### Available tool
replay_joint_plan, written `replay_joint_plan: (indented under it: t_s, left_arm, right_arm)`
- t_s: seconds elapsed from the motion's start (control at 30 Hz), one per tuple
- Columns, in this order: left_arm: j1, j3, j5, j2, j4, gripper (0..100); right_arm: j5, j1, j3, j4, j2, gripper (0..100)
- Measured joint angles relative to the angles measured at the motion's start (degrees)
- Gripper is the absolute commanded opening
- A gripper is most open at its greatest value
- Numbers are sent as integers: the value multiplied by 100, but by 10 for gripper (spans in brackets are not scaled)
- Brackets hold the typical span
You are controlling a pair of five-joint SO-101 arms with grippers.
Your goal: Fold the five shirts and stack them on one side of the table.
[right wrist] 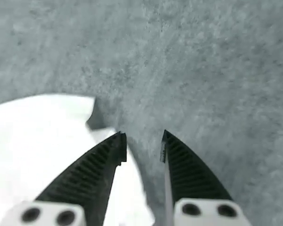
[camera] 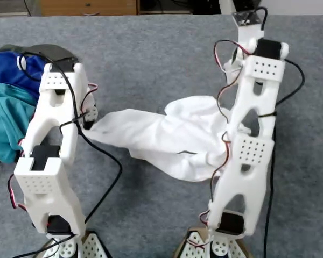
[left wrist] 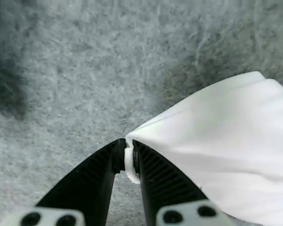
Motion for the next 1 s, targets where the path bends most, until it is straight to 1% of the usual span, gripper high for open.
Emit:
replay_joint_plan:
  t_s: [0.1, 0.2, 0.3, 0.43, 0.57, 0.7, 0.87, 1.0]
  left_arm:
    - [0, 0, 0, 0, -62, 19]
    - [0, 0, 0, 0, -158, 19]
    - [0, 0, -70, -9, -202, 19]
    - [0, 53, -176, -18, -202, 19]
    - [0, 105, -343, -44, -202, 19]
    - [0, 281, -510, -440, -202, 19]
    - [0, 695, -703, -1055, -202, 19]
    - [0, 791, -695, -1327, -193, 19]
  right_arm:
    - [237, -53, 1424, 0, -633, 129]
    - [396, -114, 2716, -308, -941, 66]
    - [448, -167, 3648, -642, -985, 12]
    - [440, -185, 4369, -1108, -985, 16]
    - [554, -185, 4774, -1160, -985, 14]
    - [563, -176, 5204, -1187, -1020, 3]
    - [668, -18, 6145, -1257, -1503, 3]
    - [730, -9, 7279, -1626, -2198, 2]
